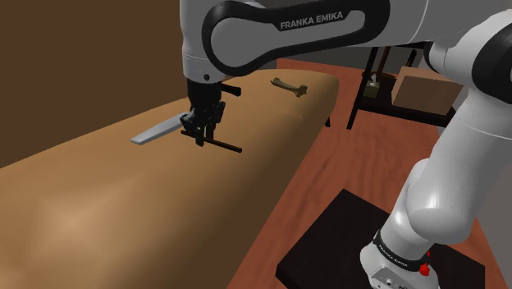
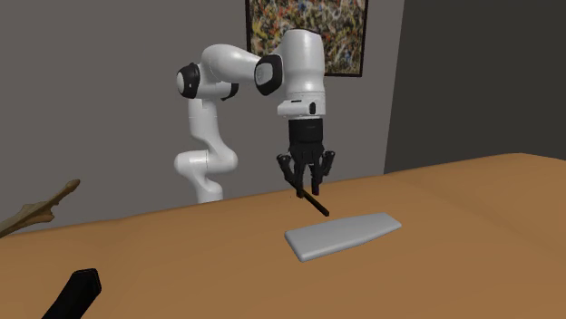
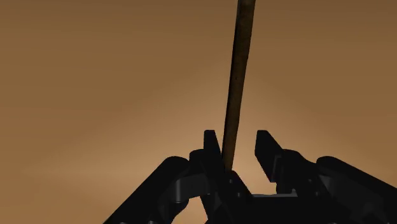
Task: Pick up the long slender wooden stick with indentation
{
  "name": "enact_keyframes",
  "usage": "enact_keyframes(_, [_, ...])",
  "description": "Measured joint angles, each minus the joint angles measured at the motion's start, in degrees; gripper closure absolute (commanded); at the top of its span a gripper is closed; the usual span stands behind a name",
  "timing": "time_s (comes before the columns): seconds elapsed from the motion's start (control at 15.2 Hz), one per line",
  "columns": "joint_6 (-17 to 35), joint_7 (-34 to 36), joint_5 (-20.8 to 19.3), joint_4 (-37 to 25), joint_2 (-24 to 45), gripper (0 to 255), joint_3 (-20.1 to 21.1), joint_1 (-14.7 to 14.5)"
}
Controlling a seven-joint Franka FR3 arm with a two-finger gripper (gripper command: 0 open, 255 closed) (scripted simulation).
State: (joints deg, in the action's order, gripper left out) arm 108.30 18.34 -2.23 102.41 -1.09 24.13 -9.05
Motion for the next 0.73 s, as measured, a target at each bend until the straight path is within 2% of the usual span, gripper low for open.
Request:
enact_keyframes(0.53, [0.4,0.0,-0.2,0.1,-0.1,255,-0.1,0.1])
enact_keyframes(0.73, [-1.5,-0.1,-0.3,-1.3,0.2,255,-0.1,0.2])
